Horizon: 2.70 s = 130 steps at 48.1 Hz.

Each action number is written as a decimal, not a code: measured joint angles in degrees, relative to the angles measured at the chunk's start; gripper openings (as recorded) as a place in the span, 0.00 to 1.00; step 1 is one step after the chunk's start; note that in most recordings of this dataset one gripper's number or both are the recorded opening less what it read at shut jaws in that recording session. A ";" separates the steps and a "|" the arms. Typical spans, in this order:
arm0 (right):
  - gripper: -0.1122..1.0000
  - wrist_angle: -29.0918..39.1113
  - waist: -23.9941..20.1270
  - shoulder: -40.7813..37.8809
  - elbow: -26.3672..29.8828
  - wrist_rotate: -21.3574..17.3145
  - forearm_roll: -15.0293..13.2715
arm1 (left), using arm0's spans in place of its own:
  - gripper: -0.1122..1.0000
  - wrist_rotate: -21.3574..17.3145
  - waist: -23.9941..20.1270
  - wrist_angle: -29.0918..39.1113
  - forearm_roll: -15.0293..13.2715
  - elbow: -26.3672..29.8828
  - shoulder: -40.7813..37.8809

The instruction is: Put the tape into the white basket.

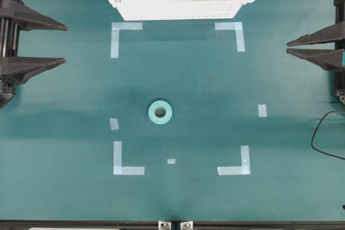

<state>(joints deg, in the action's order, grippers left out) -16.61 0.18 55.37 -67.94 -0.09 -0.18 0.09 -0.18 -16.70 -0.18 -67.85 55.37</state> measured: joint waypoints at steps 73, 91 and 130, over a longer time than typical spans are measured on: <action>0.96 0.62 0.53 -6.15 -1.76 -1.23 -0.09 | 0.00 2.55 0.00 5.45 -1.85 -15.12 9.14; 0.96 4.83 0.53 -16.61 3.69 -3.96 -0.09 | 0.00 2.37 0.00 11.34 -1.67 -17.23 15.47; 0.96 6.94 0.26 -25.75 9.14 -5.63 -0.09 | 0.00 2.81 -1.49 13.36 -1.67 -21.18 18.11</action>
<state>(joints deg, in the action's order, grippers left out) -9.67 0.44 29.62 -58.80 -5.71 -0.26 2.90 -1.67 -3.34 -1.85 -89.03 73.48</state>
